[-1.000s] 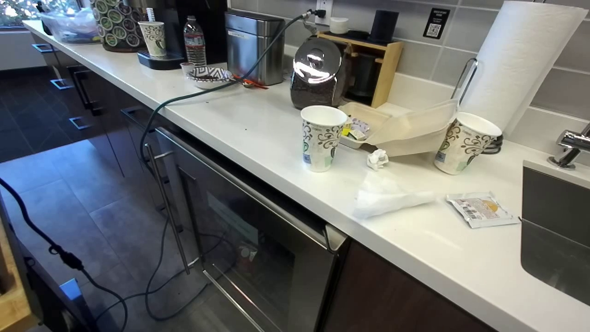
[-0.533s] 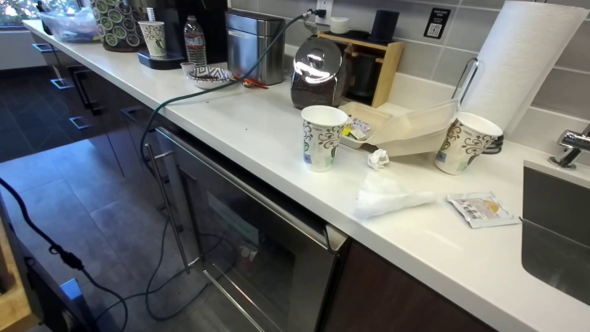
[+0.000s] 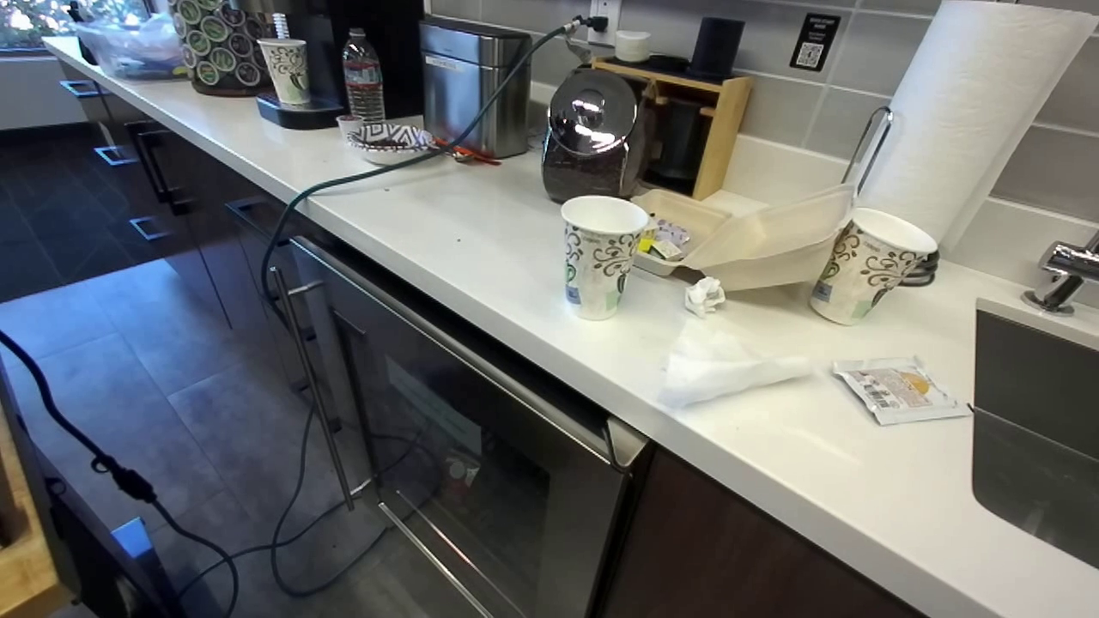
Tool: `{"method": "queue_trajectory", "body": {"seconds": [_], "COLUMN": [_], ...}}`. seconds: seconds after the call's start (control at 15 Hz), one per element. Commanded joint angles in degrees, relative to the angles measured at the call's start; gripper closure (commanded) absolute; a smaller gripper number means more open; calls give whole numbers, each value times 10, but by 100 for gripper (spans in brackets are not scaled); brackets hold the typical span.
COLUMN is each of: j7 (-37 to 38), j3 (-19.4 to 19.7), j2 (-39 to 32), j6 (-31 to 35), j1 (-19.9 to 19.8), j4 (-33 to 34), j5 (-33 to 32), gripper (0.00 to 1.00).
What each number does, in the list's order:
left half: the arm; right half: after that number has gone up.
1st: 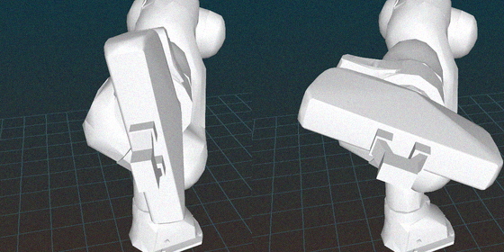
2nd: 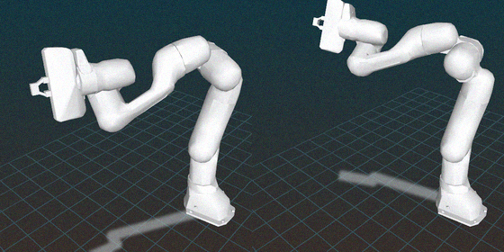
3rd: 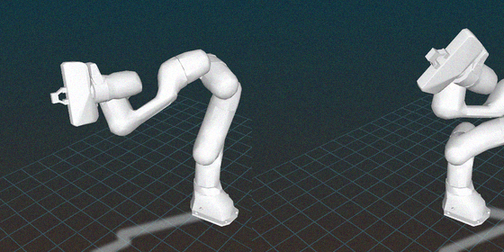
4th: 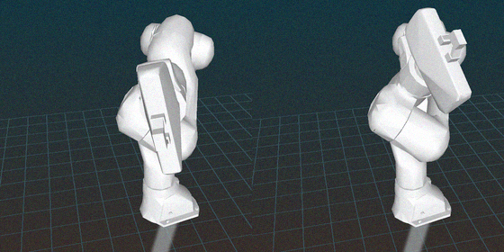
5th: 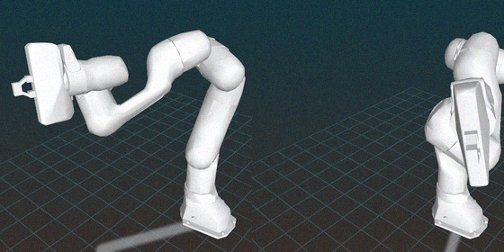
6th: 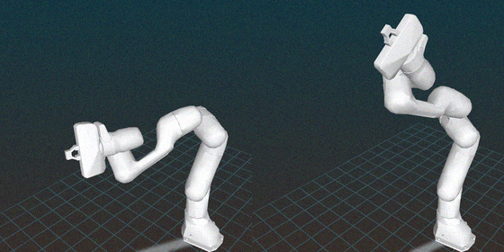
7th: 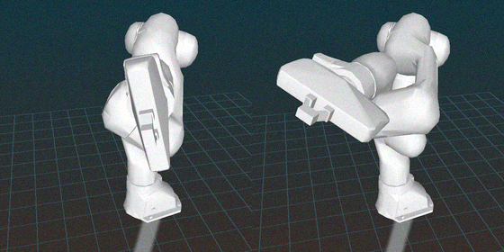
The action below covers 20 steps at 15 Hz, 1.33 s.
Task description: Remove the silver lid from the glass container.
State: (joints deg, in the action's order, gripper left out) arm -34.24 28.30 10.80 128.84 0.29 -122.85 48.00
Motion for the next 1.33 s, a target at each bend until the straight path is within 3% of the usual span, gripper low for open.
{"method": "queue_trajectory", "body": {"seconds": [0.0,0.07,0.27,0.53,0.93,1.27], "j7": [-8,-4,18,83,175,216], "j3": [40,-12,-58,-105,-142,-157], "j2": [-142,-174,-242,-301,-352,-377], "j6": [-74,-74,-12,111,112,115], "j1": [-10,-70,-112,-142,-168,-173], "j4": [119,137,167,206,275,289], "j5": [129,156,184,201,168,148], "gripper": [0,0,0,0,0,0]}}
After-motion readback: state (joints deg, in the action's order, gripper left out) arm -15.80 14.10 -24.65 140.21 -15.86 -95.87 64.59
